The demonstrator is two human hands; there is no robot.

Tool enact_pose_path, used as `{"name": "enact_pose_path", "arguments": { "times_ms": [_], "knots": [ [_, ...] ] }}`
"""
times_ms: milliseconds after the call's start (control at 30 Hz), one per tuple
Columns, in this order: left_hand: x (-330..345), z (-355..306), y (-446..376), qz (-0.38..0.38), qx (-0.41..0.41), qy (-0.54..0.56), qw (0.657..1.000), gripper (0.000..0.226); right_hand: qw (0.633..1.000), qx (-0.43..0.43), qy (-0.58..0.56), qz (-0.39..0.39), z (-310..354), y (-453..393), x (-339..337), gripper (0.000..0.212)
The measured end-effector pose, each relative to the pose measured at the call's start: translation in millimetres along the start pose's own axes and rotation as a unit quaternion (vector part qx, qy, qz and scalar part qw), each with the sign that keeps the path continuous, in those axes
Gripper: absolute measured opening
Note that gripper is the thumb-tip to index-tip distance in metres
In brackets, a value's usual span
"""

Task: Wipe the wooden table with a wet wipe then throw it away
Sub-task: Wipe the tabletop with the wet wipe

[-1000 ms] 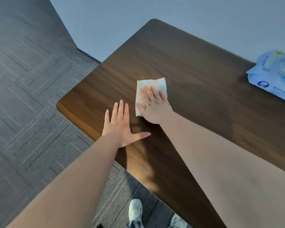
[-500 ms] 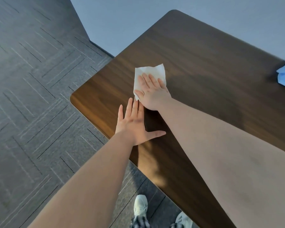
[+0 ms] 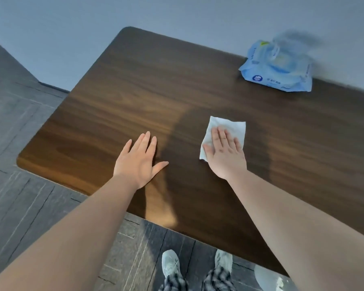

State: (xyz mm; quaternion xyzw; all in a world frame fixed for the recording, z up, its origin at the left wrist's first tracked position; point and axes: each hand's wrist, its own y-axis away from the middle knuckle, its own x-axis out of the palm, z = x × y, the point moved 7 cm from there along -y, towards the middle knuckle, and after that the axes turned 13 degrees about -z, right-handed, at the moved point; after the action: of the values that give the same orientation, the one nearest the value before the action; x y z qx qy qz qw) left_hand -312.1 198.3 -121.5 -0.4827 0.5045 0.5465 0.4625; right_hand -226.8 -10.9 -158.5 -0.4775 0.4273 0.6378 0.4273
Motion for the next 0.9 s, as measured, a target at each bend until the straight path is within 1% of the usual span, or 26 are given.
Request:
{"name": "enact_pose_path", "arguments": {
  "times_ms": [133, 267, 367, 500, 567, 667, 800, 900],
  "knots": [
    [-4.0, -92.0, -21.9, 0.017, 0.09, 0.025, 0.996, 0.081, 0.995, 0.096, 0.006, -0.003, -94.4, 38.3, -14.1, 0.061],
    [-6.5, -188.1, -29.4, 0.027, 0.192, 0.06, 0.979, 0.084, 0.983, 0.183, 0.016, -0.014, -183.8, 82.8, -27.9, 0.06],
    [-5.4, -253.0, -27.9, 0.029, 0.26, 0.07, 0.963, 0.087, 0.968, 0.251, 0.021, -0.018, -248.7, 119.2, -36.7, 0.061],
    [-2.8, -332.0, -23.8, 0.021, 0.327, 0.072, 0.942, 0.092, 0.943, 0.33, 0.019, -0.039, -326.0, 167.3, -45.9, 0.063],
    [-0.7, -368.4, -22.0, 0.021, 0.361, 0.063, 0.93, 0.096, 0.931, 0.363, 0.013, -0.035, -359.5, 187.8, -49.0, 0.063],
    [8.3, -402.1, -21.4, 0.04, 0.391, 0.033, 0.919, 0.104, 0.916, 0.4, 0.007, -0.038, -401.8, 214.7, -54.0, 0.063],
    [16.9, -408.5, -23.7, 0.058, 0.391, -0.007, 0.919, 0.105, 0.896, 0.442, 0.002, -0.05, -445.6, 244.3, -59.6, 0.063],
    [16.8, -410.0, -22.7, 0.078, 0.386, -0.024, 0.919, 0.105, 0.881, 0.471, -0.002, -0.051, -466.1, 264.4, -61.2, 0.063]
  ]
}}
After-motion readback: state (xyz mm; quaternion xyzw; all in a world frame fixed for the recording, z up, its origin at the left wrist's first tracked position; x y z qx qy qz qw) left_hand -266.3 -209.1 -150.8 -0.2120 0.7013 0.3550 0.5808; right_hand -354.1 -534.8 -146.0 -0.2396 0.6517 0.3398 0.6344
